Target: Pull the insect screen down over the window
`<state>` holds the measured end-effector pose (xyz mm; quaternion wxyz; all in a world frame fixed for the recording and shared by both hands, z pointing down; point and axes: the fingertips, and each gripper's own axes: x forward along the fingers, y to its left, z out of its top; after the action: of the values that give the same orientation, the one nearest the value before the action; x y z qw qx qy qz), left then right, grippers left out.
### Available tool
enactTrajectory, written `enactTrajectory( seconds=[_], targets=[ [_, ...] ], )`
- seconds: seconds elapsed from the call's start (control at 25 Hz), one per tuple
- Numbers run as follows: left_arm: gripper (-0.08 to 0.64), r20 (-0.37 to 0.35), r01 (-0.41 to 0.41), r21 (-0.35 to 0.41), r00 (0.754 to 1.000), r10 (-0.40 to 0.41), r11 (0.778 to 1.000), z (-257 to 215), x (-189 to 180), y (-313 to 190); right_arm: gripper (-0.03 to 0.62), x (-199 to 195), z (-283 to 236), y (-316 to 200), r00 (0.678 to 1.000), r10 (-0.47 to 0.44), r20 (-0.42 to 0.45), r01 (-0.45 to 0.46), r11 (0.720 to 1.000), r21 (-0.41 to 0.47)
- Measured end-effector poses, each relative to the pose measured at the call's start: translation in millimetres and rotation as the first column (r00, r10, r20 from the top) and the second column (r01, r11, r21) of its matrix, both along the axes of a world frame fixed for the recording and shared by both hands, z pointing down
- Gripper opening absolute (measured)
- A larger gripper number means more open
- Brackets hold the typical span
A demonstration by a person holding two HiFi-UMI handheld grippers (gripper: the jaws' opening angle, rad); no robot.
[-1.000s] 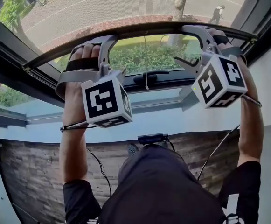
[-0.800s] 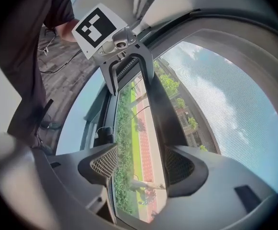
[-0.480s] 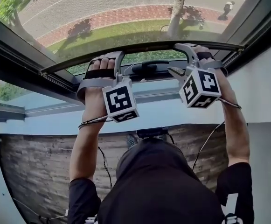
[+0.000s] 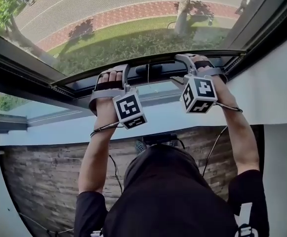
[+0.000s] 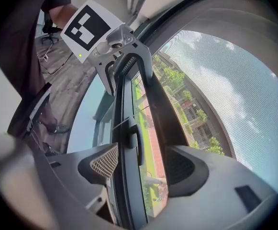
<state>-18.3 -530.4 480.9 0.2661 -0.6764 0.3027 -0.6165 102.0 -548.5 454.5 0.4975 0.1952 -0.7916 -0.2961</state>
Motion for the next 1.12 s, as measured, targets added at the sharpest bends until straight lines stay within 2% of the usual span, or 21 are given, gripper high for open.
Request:
enactTrajectory(
  seconds=[0.16,0.36,0.88,1.12],
  targets=[
    [0.425,-0.009,0.008,-0.020,1.000,-0.008,1.000,11,-1,1,0.307,-1,12,1,1.000,0.000,-0.016,0.000,1.000,-0.015],
    [0.426,-0.014,0.014,-0.082,1.000,-0.015,0.997,35,-5,6,0.307,-4,36,4,0.999,0.002,-0.048,-0.005,0.998,-0.057],
    [0.425,-0.004,0.035,-0.095,0.999,-0.035,0.995,60,0,4,0.307,-1,62,2,0.998,0.018,-0.054,-0.021,0.999,-0.050],
    [0.425,-0.035,0.046,-0.092,0.998,-0.049,0.995,64,-4,2,0.307,-6,70,1,0.999,0.025,-0.048,-0.027,0.999,-0.038]
  ],
)
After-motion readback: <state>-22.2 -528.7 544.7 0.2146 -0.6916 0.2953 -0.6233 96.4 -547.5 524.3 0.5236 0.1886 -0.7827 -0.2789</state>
